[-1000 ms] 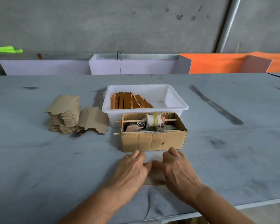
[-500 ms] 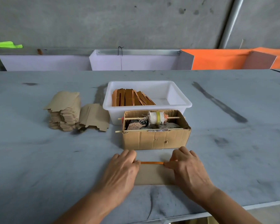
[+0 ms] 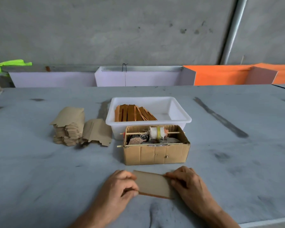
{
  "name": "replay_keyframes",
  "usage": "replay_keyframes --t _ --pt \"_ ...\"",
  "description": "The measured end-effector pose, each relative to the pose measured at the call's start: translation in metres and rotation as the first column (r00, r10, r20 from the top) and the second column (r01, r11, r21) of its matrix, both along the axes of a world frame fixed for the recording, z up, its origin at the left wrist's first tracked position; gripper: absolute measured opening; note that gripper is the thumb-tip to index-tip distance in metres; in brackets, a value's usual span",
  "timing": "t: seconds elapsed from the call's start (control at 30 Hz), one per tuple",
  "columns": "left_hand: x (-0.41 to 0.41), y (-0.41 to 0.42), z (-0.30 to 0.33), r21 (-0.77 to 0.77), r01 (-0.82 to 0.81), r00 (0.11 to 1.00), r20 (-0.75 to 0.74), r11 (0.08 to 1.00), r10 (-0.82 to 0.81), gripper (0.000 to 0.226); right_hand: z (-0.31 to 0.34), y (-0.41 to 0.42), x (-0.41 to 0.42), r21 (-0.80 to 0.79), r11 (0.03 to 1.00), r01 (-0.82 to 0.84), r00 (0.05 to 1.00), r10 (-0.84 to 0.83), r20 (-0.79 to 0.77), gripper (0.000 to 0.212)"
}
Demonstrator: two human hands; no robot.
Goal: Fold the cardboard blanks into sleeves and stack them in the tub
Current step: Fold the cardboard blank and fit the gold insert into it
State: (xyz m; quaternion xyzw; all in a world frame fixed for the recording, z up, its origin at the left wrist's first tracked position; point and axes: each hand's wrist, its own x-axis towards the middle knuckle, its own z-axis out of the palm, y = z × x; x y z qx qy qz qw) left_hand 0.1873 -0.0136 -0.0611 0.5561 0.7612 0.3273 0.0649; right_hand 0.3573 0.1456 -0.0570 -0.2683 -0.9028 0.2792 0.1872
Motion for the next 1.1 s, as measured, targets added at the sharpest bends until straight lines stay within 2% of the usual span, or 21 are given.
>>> replay_keyframes --t 0.07,0.13,0.17,0.23,0.3,0.33,0.4,0.47,0.53,0.6,0.67,0.8,0.9,0.97,1.03,1.1 --pt "0.001 0.003 0.003 0.036 -0.036 0.997 0.064 0.999 0.034 0.012 0.004 0.000 0.003 -0.074 0.997 0.034 0.997 -0.039 -0.065 0.021" --pt "0.004 0.007 0.010 0.110 -0.084 0.987 0.146 0.990 0.067 0.026 0.010 -0.001 0.008 -0.275 0.956 0.106 0.965 -0.166 -0.203 0.021" --pt "0.004 0.008 0.014 0.152 -0.116 0.980 0.178 0.982 0.089 0.031 0.013 -0.002 0.011 -0.417 0.902 0.114 0.936 -0.238 -0.260 0.027" --pt "0.007 0.009 0.018 0.200 -0.179 0.962 0.242 0.963 0.128 0.037 0.016 -0.003 0.016 -0.638 0.768 0.064 0.901 -0.319 -0.293 0.053" --pt "0.011 0.010 0.020 0.210 -0.197 0.952 0.276 0.958 0.135 0.036 0.021 -0.009 0.016 -0.736 0.677 -0.015 0.896 -0.317 -0.310 0.073" --pt "0.014 0.010 0.020 0.204 -0.195 0.950 0.281 0.959 0.133 0.037 0.022 -0.012 0.014 -0.763 0.645 -0.055 0.892 -0.312 -0.328 0.074" --pt "0.022 0.013 0.020 0.196 -0.175 0.955 0.273 0.965 0.118 0.038 0.023 -0.019 0.009 -0.781 0.617 -0.095 0.872 -0.326 -0.364 0.065" --pt "0.030 0.017 0.020 0.207 -0.144 0.968 0.230 0.968 0.095 0.037 0.023 -0.022 0.006 -0.772 0.633 -0.061 0.858 -0.362 -0.365 0.051" --pt "0.035 0.019 0.021 0.219 -0.136 0.975 0.202 0.966 0.092 0.032 0.023 -0.025 0.005 -0.797 0.600 -0.072 0.827 -0.411 -0.384 0.035" --pt "0.036 0.020 0.022 0.230 -0.175 0.961 0.252 0.957 0.115 0.031 0.023 -0.028 0.004 -0.820 0.560 -0.120 0.787 -0.450 -0.422 0.025" --pt "0.037 0.021 0.023 0.243 -0.261 0.904 0.402 0.934 0.148 0.031 0.024 -0.029 0.003 -0.830 0.539 -0.147 0.752 -0.484 -0.448 0.022" --pt "0.042 0.026 0.026 0.268 -0.468 0.699 0.695 0.842 0.168 0.022 0.027 -0.030 0.004 -0.818 0.559 -0.135 0.721 -0.510 -0.468 0.014" --pt "0.041 0.029 0.028 0.207 -0.523 0.411 0.911 0.827 0.032 0.017 0.030 -0.029 0.008 -0.791 0.599 -0.122 0.740 -0.477 -0.475 0.013" --pt "0.039 0.030 0.029 0.159 -0.536 0.242 0.970 0.829 -0.030 0.010 0.031 -0.029 0.010 -0.778 0.615 -0.126 0.753 -0.451 -0.478 0.015" --pt "0.038 0.028 0.028 0.165 -0.551 0.219 0.974 0.818 -0.049 0.012 0.034 -0.030 0.013 -0.765 0.629 -0.138 0.771 -0.416 -0.481 0.014" --pt "0.037 0.026 0.031 0.212 -0.567 0.278 0.959 0.796 -0.057 0.015 0.036 -0.029 0.014 -0.760 0.633 -0.148 0.796 -0.380 -0.471 0.013"
